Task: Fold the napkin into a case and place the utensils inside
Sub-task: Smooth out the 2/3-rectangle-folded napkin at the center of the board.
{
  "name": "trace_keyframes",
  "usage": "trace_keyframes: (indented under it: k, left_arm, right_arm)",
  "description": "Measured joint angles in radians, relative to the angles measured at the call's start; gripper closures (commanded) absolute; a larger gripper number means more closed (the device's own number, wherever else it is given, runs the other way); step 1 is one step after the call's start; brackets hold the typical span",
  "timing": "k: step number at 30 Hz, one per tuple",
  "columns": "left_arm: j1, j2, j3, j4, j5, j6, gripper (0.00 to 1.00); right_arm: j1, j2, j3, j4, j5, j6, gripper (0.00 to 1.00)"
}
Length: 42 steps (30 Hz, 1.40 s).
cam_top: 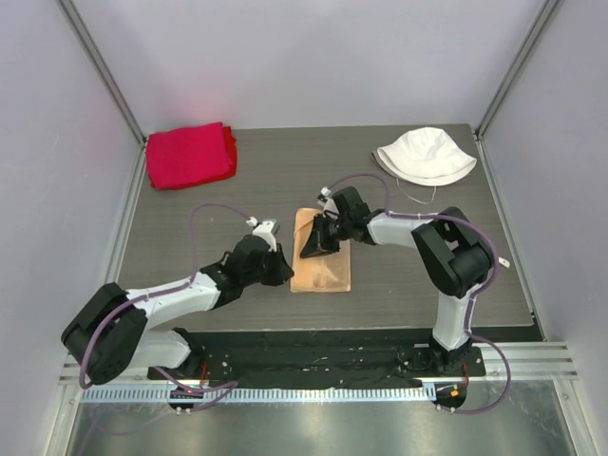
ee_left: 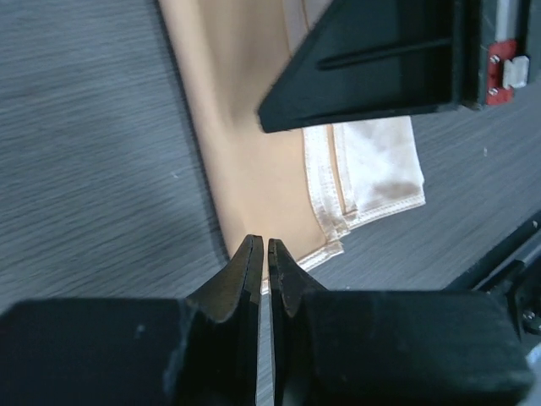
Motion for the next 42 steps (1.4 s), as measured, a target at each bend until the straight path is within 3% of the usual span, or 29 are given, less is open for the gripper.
trace_keyframes:
  k: [14,23,35,42]
  left_arm:
    - [0.000,0.146,-0.094,0.233,0.098,-0.073,0.92]
    - [0.003,0.212,-0.143,0.405,0.130,-0.154,0.93]
    - [-0.013,0.193,-0.139,0.362,0.115,-0.193,0.91]
    - [-0.024,0.081,-0.039,0.116,0.108,-0.159,0.87]
  right_arm:
    - [0.026,0.158,0.026,0.255,-0.139,0.102,0.98]
    - [-0.013,0.264,0.073,0.306,-0.196,0.095,0.98]
    - [-0.066,0.360,0.216,0.282,-0.256,0.043,0.97]
    - [-0.055,0.304,0.240,0.120,-0.205,-0.017,0.86]
